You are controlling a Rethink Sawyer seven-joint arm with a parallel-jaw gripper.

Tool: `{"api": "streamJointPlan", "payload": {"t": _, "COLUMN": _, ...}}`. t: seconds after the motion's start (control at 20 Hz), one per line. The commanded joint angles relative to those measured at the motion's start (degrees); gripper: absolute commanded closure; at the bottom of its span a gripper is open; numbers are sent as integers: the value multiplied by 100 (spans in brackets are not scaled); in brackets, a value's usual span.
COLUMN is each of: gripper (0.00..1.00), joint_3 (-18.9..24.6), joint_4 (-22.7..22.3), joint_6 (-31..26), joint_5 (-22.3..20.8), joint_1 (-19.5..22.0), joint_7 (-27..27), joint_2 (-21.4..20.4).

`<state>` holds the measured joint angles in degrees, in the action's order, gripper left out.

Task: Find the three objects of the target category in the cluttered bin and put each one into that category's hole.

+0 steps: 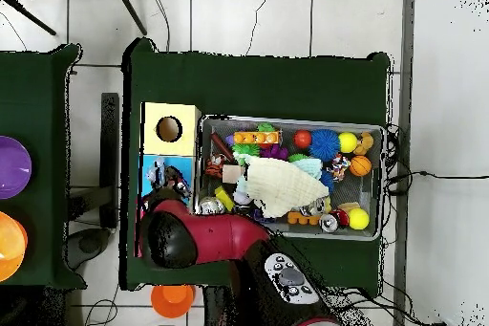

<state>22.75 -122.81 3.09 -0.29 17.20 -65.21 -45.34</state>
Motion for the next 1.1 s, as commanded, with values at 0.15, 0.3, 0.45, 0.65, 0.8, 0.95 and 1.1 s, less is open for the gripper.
{"api": "streamJointPlan", "payload": {"t": 0.15, "gripper": 100, "joint_3": -733, "joint_4": -57, "joint_6": -944, "joint_5": 426, "joint_1": -393, "joint_7": -1367, "joint_2": 202}}
{"api": "streamJointPlan", "payload": {"t": 0.3, "gripper": 100, "joint_3": -864, "joint_4": -31, "joint_6": -971, "joint_5": 419, "joint_1": -465, "joint_7": -1325, "joint_2": 244}}
{"api": "streamJointPlan", "payload": {"t": 0.45, "gripper": 100, "joint_3": -1000, "joint_4": -13, "joint_6": -1078, "joint_5": 398, "joint_1": -528, "joint_7": -1302, "joint_2": 228}}
{"api": "streamJointPlan", "payload": {"t": 0.65, "gripper": 100, "joint_3": -1080, "joint_4": 0, "joint_6": -1140, "joint_5": 378, "joint_1": -573, "joint_7": -1330, "joint_2": 166}}
{"api": "streamJointPlan", "payload": {"t": 0.8, "gripper": 100, "joint_3": -1141, "joint_4": 32, "joint_6": -1129, "joint_5": 375, "joint_1": -620, "joint_7": -1330, "joint_2": 170}}
{"api": "streamJointPlan", "payload": {"t": 0.95, "gripper": 100, "joint_3": -1240, "joint_4": 88, "joint_6": -1177, "joint_5": 394, "joint_1": -720, "joint_7": -1316, "joint_2": 149}}
{"api": "streamJointPlan", "payload": {"t": 1.1, "gripper": 100, "joint_3": -1246, "joint_4": 93, "joint_6": -1079, "joint_5": 384, "joint_1": -738, "joint_7": -1296, "joint_2": 160}}
